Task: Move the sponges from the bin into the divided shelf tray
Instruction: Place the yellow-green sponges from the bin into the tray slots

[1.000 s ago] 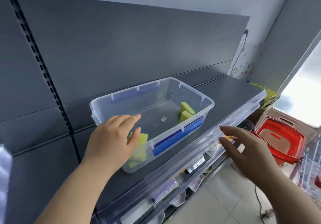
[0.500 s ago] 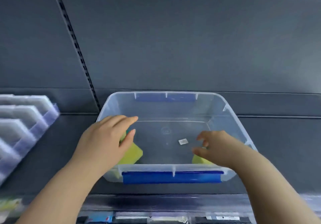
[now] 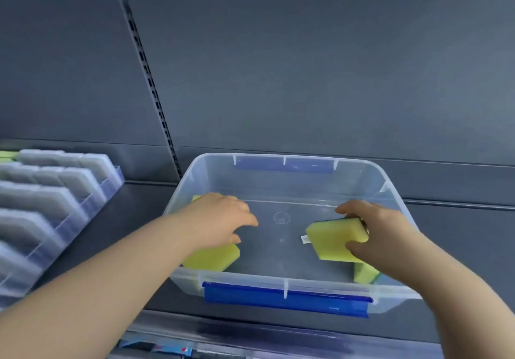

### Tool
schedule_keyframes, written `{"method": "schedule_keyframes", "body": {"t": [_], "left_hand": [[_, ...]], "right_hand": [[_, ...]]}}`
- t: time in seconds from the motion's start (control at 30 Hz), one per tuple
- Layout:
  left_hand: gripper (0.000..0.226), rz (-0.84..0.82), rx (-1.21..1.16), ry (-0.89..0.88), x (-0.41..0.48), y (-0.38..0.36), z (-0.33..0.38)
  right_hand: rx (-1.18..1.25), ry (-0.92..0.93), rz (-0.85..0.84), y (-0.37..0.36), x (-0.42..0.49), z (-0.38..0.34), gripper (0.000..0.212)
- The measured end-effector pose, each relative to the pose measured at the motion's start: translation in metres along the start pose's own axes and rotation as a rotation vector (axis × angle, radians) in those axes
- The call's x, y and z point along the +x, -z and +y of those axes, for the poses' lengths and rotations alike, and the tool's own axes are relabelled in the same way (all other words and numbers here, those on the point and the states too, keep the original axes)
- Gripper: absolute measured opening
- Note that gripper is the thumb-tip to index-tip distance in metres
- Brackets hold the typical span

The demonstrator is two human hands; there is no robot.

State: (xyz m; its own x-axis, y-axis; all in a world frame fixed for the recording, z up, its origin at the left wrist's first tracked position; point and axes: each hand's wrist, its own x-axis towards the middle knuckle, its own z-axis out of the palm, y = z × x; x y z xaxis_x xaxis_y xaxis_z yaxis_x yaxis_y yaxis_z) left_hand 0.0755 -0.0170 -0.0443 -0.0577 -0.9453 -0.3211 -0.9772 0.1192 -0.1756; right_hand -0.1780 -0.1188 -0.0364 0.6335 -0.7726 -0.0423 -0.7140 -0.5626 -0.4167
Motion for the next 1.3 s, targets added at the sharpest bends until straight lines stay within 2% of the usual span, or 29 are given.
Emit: {"method": "schedule_keyframes", "body": {"t": [0.13, 0.23, 0.37, 0.47, 0.53, 0.63, 0.8, 0.87, 1.0, 1.13, 1.3], "left_hand": [[0.064, -0.371, 0.056, -0.056, 0.025, 0.001, -0.002], [0.068, -0.541, 0.167, -0.070, 0.035, -0.003, 0.000], [0.056, -0.566, 0.202, -0.078, 0.039, -0.008, 0.006], [0.052, -0.534, 0.139, -0.073, 0.034, -0.002, 0.004], [0.050, -0.477, 0.081, -0.073, 0.028, 0.002, -0.001], [0.047, -0.297, -0.030, -0.066, 0.021, 0.011, -0.012], [0.045, 0.118, -0.475, 0.023, 0.004, 0.027, -0.031], [0.046, 0.215, -0.562, 0.069, -0.006, 0.030, -0.035], [0.046, 0.359, -0.475, 0.150, -0.030, 0.027, -0.029], [0.046, 0.640, -0.509, 0.176, -0.052, 0.015, -0.005], [0.048, 0.735, -0.408, 0.173, -0.066, 0.000, 0.020]], "right_hand": [[0.126, 0.006, 0.096, -0.016, -0.015, 0.002, 0.055], [0.202, -0.026, 0.126, -0.026, -0.019, 0.002, 0.057], [0.220, -0.076, 0.139, -0.030, -0.017, 0.003, 0.057], [0.188, -0.084, 0.132, -0.032, -0.014, -0.001, 0.056], [0.166, -0.095, 0.129, -0.032, -0.010, -0.005, 0.054], [0.138, -0.090, 0.140, -0.032, -0.003, -0.014, 0.051], [0.124, -0.097, 0.109, -0.027, 0.007, -0.029, 0.057], [0.111, -0.097, 0.098, -0.025, 0.012, -0.034, 0.059], [0.059, -0.041, 0.125, -0.026, 0.014, -0.045, 0.047], [0.078, 0.101, 0.232, -0.031, 0.005, -0.053, 0.042], [0.110, 0.157, 0.332, -0.036, -0.010, -0.058, 0.044]]}}
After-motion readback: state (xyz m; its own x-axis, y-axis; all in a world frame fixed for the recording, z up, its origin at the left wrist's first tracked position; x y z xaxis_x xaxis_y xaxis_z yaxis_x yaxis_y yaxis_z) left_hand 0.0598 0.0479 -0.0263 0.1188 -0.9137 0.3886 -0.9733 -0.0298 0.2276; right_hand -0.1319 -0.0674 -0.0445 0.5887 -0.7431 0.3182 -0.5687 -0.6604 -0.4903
